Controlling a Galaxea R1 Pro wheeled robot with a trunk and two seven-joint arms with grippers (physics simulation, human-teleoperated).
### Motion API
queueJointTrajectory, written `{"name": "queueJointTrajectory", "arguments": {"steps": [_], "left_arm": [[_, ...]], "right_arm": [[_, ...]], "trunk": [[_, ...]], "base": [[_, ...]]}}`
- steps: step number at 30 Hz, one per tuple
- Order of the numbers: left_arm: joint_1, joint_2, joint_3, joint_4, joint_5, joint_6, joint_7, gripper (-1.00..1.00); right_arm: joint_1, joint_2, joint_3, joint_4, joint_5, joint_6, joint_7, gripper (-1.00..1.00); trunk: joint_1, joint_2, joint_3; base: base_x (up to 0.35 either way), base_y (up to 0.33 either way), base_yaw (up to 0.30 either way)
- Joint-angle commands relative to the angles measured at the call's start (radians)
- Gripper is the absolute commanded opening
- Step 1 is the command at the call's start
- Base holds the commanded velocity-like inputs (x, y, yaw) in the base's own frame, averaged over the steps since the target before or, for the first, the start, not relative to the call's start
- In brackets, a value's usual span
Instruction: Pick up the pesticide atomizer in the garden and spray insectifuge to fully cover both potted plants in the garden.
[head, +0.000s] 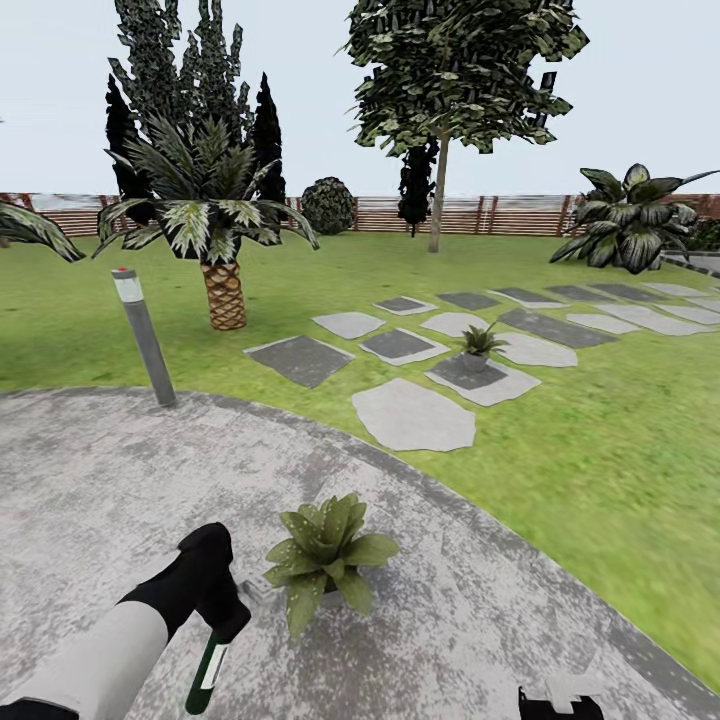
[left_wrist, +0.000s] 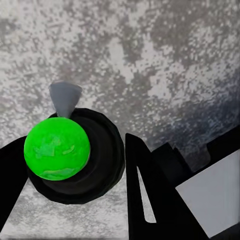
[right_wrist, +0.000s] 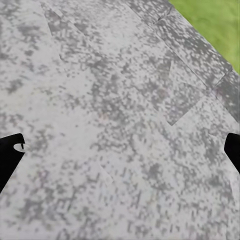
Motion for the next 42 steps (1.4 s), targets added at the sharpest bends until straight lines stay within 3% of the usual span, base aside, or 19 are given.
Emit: {"name": "queueJointTrajectory", "arguments": {"steps": [1, 14, 22, 29, 38, 42], "left_arm": [[-0.001, 0.001, -0.004, -0.002, -0.008, 0.006, -0.011, -1.0], [-0.001, 0.0, -0.004, -0.002, -0.01, 0.008, -0.014, -1.0], [-0.001, 0.0, -0.004, -0.003, -0.01, 0.009, -0.013, -1.0], [0.008, 0.014, 0.001, -0.001, -0.01, 0.008, -0.006, -1.0], [0.02, 0.034, 0.003, 0.014, -0.01, 0.005, 0.01, -1.0], [0.022, 0.034, 0.004, 0.017, -0.008, 0.005, 0.077, -1.0]], "right_arm": [[-0.001, 0.0, -0.006, 0.002, 0.011, -0.003, -0.005, 1.0], [-0.001, 0.001, -0.006, 0.003, 0.011, -0.003, -0.005, 1.0], [-0.001, 0.005, -0.006, 0.003, 0.011, -0.003, -0.005, 1.0], [-0.001, 0.005, -0.006, 0.003, 0.011, -0.003, -0.005, 1.0], [-0.001, 0.005, -0.006, 0.002, 0.011, -0.003, -0.005, 1.0], [-0.001, 0.003, -0.006, 0.002, 0.011, -0.003, -0.005, 1.0]], "trunk": [[0.0, 0.0, -0.001], [0.0, 0.0, -0.001], [0.0, 0.0, -0.001], [0.0, 0.0, -0.001], [0.0, 0.0, -0.001], [0.0, 0.0, -0.001]], "base": [[0.0, 0.0, 0.0], [0.055, -0.207, 0.005], [-0.133, -0.27, 0.235], [0.081, -0.218, 0.277], [0.006, -0.002, 0.143], [0.0, 0.0, 0.115]]}}
